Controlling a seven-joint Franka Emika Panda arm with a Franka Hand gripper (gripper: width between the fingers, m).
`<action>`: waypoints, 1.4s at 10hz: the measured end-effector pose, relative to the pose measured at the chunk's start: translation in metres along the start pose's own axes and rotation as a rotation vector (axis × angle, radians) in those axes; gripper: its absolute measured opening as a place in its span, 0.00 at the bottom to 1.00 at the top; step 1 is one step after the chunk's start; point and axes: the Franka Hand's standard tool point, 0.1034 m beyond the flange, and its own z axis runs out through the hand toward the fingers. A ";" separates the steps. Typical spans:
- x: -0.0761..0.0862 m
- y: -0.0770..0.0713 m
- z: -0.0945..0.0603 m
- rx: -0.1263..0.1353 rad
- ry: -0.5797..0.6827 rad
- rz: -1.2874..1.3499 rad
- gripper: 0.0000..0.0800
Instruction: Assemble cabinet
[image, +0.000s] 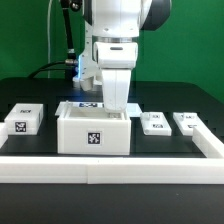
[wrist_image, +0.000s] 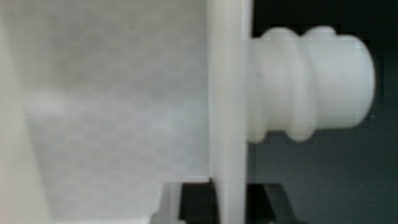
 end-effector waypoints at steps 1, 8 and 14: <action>0.000 0.000 0.000 0.000 0.000 0.000 0.04; 0.045 0.063 -0.001 -0.032 0.024 -0.050 0.04; 0.112 0.072 -0.001 -0.043 0.043 0.016 0.04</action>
Offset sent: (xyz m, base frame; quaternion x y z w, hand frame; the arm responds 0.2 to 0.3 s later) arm 0.0476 0.0211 0.0043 0.0048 0.0084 -0.0791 0.9968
